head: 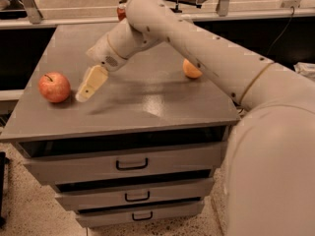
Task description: Pick apple
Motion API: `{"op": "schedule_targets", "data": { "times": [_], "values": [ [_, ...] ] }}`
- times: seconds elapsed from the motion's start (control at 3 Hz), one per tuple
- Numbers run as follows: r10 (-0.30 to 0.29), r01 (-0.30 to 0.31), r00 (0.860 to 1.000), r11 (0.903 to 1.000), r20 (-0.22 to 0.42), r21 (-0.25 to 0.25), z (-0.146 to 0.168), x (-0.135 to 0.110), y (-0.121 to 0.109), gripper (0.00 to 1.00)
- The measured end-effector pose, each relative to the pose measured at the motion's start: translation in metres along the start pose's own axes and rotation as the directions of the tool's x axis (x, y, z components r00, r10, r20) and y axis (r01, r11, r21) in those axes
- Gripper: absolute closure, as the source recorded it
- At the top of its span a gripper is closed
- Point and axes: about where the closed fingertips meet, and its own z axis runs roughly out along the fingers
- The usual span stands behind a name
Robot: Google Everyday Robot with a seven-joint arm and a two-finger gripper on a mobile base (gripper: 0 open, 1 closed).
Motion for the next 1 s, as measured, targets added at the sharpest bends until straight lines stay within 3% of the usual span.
{"op": "schedule_targets", "data": {
  "times": [0.67,1.0],
  "values": [
    [0.048,-0.041,0.998,0.9903,0.048,-0.133,0.045,-0.032,0.024,0.00],
    [0.065,-0.055,0.996,0.9853,0.059,-0.162,0.065,-0.037,0.031,0.00]
  ]
}}
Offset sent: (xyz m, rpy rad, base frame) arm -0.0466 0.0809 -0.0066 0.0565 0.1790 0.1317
